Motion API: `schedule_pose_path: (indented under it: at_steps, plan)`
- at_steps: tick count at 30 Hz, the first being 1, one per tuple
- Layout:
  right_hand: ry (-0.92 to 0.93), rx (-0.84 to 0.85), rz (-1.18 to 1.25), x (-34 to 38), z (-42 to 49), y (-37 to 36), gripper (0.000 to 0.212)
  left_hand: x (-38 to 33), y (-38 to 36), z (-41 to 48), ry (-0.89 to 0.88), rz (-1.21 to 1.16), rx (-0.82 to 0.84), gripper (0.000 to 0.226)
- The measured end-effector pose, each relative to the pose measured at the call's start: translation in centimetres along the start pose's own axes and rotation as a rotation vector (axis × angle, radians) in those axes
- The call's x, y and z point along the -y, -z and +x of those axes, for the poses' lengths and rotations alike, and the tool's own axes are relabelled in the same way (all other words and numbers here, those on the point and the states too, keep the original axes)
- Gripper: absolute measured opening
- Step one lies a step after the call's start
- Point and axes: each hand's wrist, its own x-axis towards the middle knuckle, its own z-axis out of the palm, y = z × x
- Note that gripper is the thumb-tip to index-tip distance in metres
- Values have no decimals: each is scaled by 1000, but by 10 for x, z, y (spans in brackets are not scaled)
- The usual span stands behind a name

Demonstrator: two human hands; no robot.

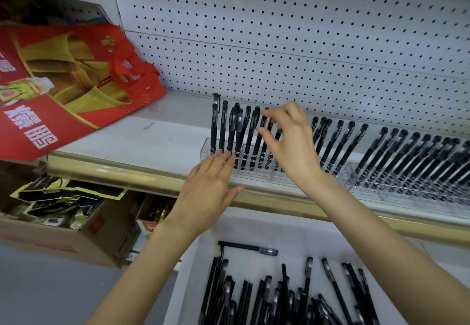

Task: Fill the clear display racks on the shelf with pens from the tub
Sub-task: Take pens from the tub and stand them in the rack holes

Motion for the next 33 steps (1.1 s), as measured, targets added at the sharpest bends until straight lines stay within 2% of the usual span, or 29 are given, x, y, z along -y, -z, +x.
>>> schedule_pose_path:
  at_steps: [9,14,19,22,27,30,33]
  plan:
    - [-51,34,34,-1,4,2,41,2,3,-1,-29,16,-9,72]
    - [-46,39,31,-1,3,5,44,1,8,-1,-29,38,42,69]
    - [-1,32,1,-3,-4,17,47,-3,16,-6,-18,50,55,66]
    - [92,46,-103,-3,-26,31,45,-18,18,-15,-27,61,83,65]
    - [248,233,-406,-19,-90,65,43,-57,13,-35,-121,103,165,66]
    - [217,383,-462,-36,-137,87,44,-74,5,-50,-143,101,215,66]
    - [111,530,-479,-50,-189,103,47,-92,-10,-72,-140,33,290,65]
